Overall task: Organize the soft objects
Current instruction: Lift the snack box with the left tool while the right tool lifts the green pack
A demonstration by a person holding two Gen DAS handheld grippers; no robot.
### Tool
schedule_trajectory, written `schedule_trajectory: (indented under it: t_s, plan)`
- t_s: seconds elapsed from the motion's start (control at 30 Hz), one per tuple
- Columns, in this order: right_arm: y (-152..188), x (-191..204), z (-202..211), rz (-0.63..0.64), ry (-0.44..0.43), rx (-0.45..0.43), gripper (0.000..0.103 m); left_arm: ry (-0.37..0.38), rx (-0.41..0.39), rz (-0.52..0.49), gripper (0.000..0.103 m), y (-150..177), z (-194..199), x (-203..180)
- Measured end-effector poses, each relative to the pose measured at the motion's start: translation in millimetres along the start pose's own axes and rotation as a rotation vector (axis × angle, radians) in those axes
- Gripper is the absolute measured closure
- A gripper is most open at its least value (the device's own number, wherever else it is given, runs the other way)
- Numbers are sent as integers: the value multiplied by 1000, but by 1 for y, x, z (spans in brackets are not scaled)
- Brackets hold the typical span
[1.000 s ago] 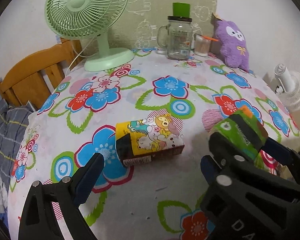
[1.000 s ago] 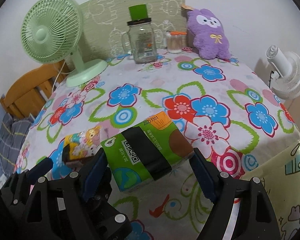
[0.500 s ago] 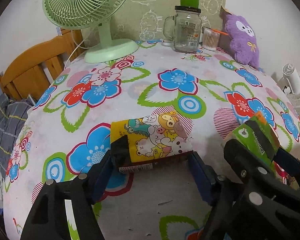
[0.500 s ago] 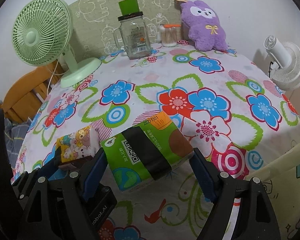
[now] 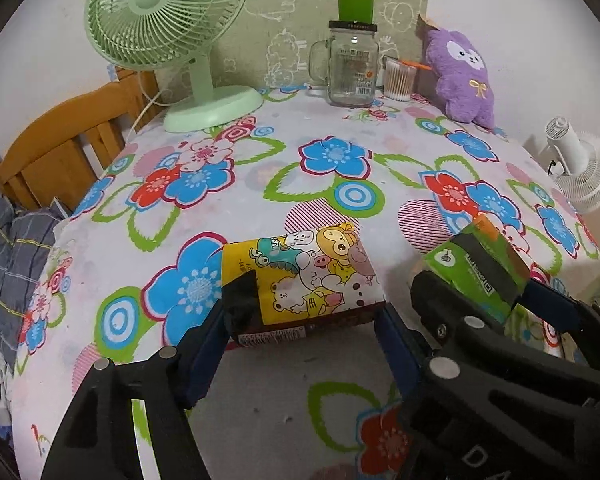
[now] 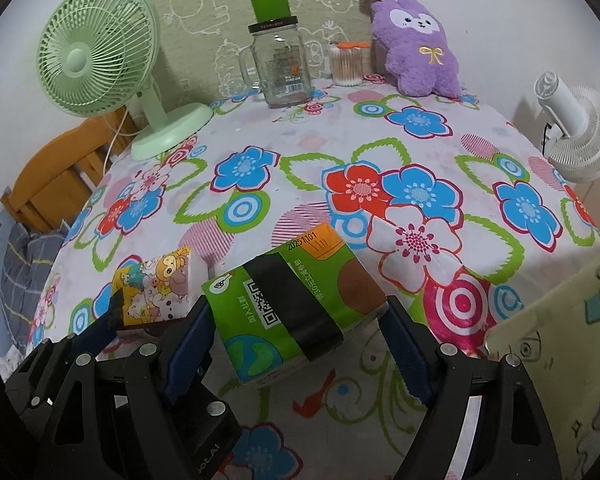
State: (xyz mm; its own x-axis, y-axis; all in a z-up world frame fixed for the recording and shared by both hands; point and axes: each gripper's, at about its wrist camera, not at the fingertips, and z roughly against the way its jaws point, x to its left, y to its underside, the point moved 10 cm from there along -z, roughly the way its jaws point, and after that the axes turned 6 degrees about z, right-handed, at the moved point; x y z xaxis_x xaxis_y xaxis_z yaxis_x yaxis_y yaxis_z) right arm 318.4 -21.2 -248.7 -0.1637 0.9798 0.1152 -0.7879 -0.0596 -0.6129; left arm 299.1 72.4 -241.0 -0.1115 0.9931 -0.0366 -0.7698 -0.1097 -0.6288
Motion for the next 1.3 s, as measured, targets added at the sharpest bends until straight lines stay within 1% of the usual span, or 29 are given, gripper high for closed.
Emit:
schedule_trajectory:
  t_s: [0.2, 0.27, 0.37, 0.47, 0.67, 0.87, 1.03, 1.2, 1.3]
  plan:
    - [9, 3, 17, 23, 7, -6, 19, 12, -9, 1, 29, 9, 17, 1]
    - [11, 5, 26, 37, 7, -15, 19, 9, -28, 2, 29, 11, 27, 1]
    - [15, 7, 37, 57, 12, -26, 19, 24, -30, 11, 29, 16, 38, 1]
    - [19, 9, 51, 83, 10, -40, 19, 18, -36, 15, 29, 22, 52, 0]
    - [26, 13, 87, 145, 3, -84, 19, 14, -82, 3, 29, 30, 85, -5]
    - [31, 11, 114, 158, -11, -108, 19, 18, -109, -13, 29, 36, 112, -12]
    - [37, 7, 136, 179, 8, -114, 19, 36, -123, -2, 29, 43, 129, -17]
    - [41, 5, 155, 180, -8, -130, 19, 20, -145, -15, 29, 46, 148, -23]
    - [40, 1, 165, 172, -8, -141, 19, 27, -154, -22, 29, 45, 157, -28]
